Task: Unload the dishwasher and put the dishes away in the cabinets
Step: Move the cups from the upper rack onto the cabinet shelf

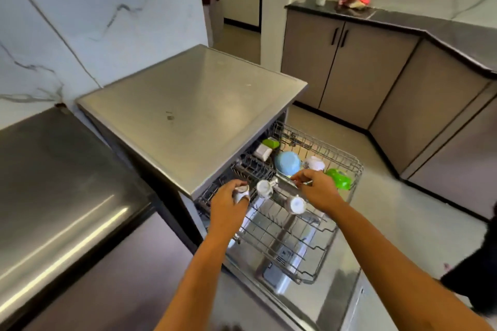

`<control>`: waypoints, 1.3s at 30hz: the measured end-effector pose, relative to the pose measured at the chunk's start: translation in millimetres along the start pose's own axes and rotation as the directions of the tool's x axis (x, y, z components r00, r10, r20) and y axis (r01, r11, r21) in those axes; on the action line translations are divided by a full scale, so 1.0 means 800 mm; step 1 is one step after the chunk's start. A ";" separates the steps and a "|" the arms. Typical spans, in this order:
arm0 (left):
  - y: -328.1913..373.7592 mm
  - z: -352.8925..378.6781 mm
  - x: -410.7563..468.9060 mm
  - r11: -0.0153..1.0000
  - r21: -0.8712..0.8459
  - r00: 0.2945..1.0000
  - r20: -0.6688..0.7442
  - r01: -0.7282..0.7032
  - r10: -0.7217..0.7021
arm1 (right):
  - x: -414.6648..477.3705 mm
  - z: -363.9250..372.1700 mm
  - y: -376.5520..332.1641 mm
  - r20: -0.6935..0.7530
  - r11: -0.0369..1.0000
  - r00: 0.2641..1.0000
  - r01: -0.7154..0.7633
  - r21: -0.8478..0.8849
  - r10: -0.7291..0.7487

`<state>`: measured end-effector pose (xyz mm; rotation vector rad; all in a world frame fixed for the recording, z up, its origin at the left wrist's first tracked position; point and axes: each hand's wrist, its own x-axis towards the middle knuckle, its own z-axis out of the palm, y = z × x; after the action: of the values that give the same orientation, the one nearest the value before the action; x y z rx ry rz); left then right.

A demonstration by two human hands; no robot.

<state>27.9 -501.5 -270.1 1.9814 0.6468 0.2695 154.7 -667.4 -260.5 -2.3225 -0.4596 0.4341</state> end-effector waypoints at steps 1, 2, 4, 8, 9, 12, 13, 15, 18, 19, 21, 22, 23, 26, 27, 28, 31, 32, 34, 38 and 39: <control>-0.007 0.006 0.004 0.999 0.001 0.999 0.008 0.034 -0.034 | 0.005 0.005 0.016 0.018 0.999 0.999 -0.032 -0.009 0.032; -0.017 0.016 0.011 0.997 0.008 0.997 0.024 0.074 -0.074 | 0.013 0.013 0.035 0.038 0.998 0.997 -0.069 -0.013 0.069; -0.036 0.029 0.025 0.988 0.006 0.988 0.034 0.152 -0.153 | 0.028 0.029 0.061 0.076 0.993 0.991 -0.110 -0.031 0.112; -0.093 0.062 0.068 0.954 -0.017 0.954 0.010 0.300 -0.299 | 0.070 0.068 0.111 0.096 0.978 0.974 -0.198 -0.061 0.203; -0.106 0.070 0.078 0.950 0.005 0.950 0.009 0.313 -0.313 | 0.077 0.075 0.121 0.092 0.972 0.969 -0.223 -0.073 0.229; -0.142 0.106 0.120 0.932 0.096 0.935 0.029 0.349 -0.354 | 0.105 0.102 0.162 0.070 0.940 0.941 -0.322 -0.117 0.331; -0.149 0.114 0.132 0.925 0.120 0.931 0.022 0.360 -0.365 | 0.112 0.111 0.172 0.065 0.926 0.931 -0.348 -0.147 0.360; -0.162 0.128 0.160 0.921 0.181 0.937 -0.021 0.346 -0.348 | 0.127 0.129 0.185 0.030 0.902 0.928 -0.353 -0.250 0.371; -0.178 0.138 0.198 0.914 0.252 0.948 -0.069 0.318 -0.311 | 0.157 0.160 0.184 -0.011 0.900 0.971 -0.227 -0.371 0.240; -0.183 0.138 0.209 0.907 0.270 0.947 -0.080 0.322 -0.312 | 0.167 0.171 0.178 0.009 0.908 0.982 -0.172 -0.382 0.190; -0.195 0.142 0.229 0.883 0.315 0.936 -0.065 0.348 -0.346 | 0.190 0.192 0.167 0.074 0.922 0.991 -0.080 -0.378 0.116; -0.203 0.145 0.239 0.870 0.340 0.929 -0.039 0.358 -0.367 | 0.203 0.204 0.162 0.103 0.923 0.991 -0.041 -0.381 0.087; -0.211 0.150 0.246 0.866 0.358 0.928 -0.004 0.350 -0.373 | 0.212 0.213 0.158 0.125 0.918 0.990 -0.006 -0.396 0.061; -0.230 0.166 0.259 0.849 0.418 0.915 0.091 0.323 -0.393 | 0.236 0.235 0.154 0.160 0.899 0.987 0.065 -0.433 0.006; -0.233 0.171 0.260 0.838 0.443 0.909 0.108 0.318 -0.402 | 0.240 0.243 0.156 0.169 0.894 0.986 0.076 -0.441 0.000; -0.236 0.176 0.261 0.828 0.465 0.907 0.112 0.312 -0.405 | 0.243 0.249 0.157 0.179 0.888 0.984 0.085 -0.453 -0.003; -0.241 0.182 0.263 0.820 0.492 0.929 0.058 0.293 -0.366 | 0.247 0.260 0.161 0.193 0.861 0.981 0.109 -0.497 -0.013; -0.241 0.181 0.262 0.822 0.492 0.935 0.042 0.289 -0.353 | 0.249 0.261 0.160 0.195 0.851 0.981 0.121 -0.511 -0.023; -0.241 0.177 0.261 0.823 0.479 0.935 0.013 0.305 -0.354 | 0.253 0.259 0.158 0.192 0.855 0.980 0.139 -0.500 -0.047; -0.231 0.157 0.241 0.874 0.305 0.925 -0.083 0.377 -0.370 | 0.251 0.251 0.149 0.121 0.970 0.992 0.055 -0.238 -0.027; -0.230 0.153 0.234 0.889 0.244 0.921 -0.099 0.389 -0.376 | 0.246 0.248 0.148 0.097 0.986 0.995 0.026 -0.164 -0.010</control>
<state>178.3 -424.2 -504.8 2.0431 1.1357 -0.0114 265.9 -544.6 -514.7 -2.4621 -0.5826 0.5180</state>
